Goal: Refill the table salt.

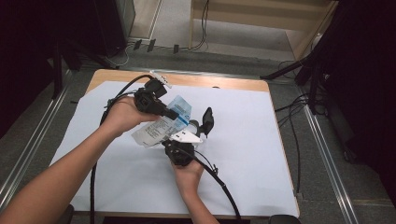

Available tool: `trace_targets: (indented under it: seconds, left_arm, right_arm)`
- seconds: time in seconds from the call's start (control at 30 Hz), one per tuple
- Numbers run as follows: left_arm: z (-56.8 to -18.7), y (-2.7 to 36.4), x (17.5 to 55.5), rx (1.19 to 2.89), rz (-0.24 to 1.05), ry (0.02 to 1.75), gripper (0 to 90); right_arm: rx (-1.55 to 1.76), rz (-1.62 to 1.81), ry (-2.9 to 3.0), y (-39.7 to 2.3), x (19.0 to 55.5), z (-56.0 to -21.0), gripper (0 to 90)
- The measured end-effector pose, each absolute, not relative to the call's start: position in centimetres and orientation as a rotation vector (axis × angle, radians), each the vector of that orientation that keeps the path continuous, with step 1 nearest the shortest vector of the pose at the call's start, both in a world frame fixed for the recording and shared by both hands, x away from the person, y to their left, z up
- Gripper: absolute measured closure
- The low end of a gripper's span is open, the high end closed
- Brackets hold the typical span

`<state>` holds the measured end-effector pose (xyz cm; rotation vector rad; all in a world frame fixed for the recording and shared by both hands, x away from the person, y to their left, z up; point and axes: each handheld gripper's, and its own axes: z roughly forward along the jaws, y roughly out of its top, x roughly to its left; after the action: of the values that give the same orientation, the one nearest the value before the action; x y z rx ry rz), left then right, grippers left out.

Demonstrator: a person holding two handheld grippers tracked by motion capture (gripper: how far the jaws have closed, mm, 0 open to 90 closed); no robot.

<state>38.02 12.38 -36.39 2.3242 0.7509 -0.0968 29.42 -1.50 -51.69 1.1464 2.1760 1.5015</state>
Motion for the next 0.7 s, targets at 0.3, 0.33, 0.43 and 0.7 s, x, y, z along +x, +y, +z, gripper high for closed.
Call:
trace_targets:
  seconds: [0.3, 0.33, 0.43, 0.7]
  left_arm:
    - [-36.5, 11.6, 38.5, 2.33, -0.11, 0.764, 90.0]
    - [-36.5, 11.6, 38.5, 2.334, -0.109, 0.762, 90.0]
    - [-36.5, 11.3, 38.7, 2.341, -0.116, 0.763, 90.0]
    - [-36.6, 10.8, 38.9, 2.333, -0.119, 0.766, 90.0]
  right_arm:
    - [1.167, 1.518, 2.178, -1.6, 29.5, -51.7, 90.0]
    - [1.173, 1.525, 2.177, -1.6, 29.5, -51.7, 90.0]
    - [1.179, 1.533, 2.176, -1.7, 29.5, -51.7, 90.0]
    - [1.191, 1.561, 2.173, -1.8, 29.6, -51.6, 90.0]
